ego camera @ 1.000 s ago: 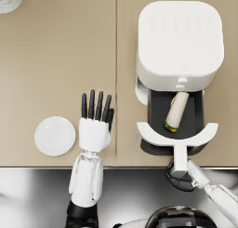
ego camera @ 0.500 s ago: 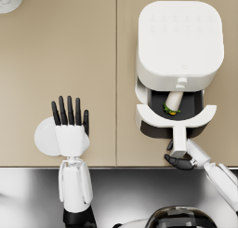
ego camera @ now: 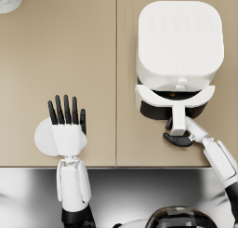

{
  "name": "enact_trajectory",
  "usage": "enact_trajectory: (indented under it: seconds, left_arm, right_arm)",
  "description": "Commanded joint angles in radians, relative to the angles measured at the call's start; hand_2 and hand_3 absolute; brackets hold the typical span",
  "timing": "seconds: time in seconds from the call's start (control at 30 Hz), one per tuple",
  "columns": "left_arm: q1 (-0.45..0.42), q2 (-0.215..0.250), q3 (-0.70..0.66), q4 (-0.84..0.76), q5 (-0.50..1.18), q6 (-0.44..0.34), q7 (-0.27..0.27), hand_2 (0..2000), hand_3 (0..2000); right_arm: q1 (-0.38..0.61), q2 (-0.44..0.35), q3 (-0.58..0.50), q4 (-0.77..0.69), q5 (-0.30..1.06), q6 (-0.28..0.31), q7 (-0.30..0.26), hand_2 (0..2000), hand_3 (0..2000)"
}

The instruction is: Pick up the chicken rolls and place it into the air fryer

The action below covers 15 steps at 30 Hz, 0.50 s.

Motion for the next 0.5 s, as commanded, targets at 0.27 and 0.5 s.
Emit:
enact_trajectory:
  seconds: [0.27, 0.5]
  left_arm:
    - [0.031, -0.011, 0.013, 0.034, 0.0, 0.0, 0.0, 0, 0]
    - [0.032, -0.014, 0.016, 0.052, 0.0, 0.0, 0.0, 0, 0]
  right_arm:
    - [0.239, -0.263, 0.038, -0.181, 0.0, -0.008, 0.009, 2000, 2000]
    - [0.298, -0.305, 0.057, -0.309, -0.001, 0.03, 0.032, 2000, 2000]
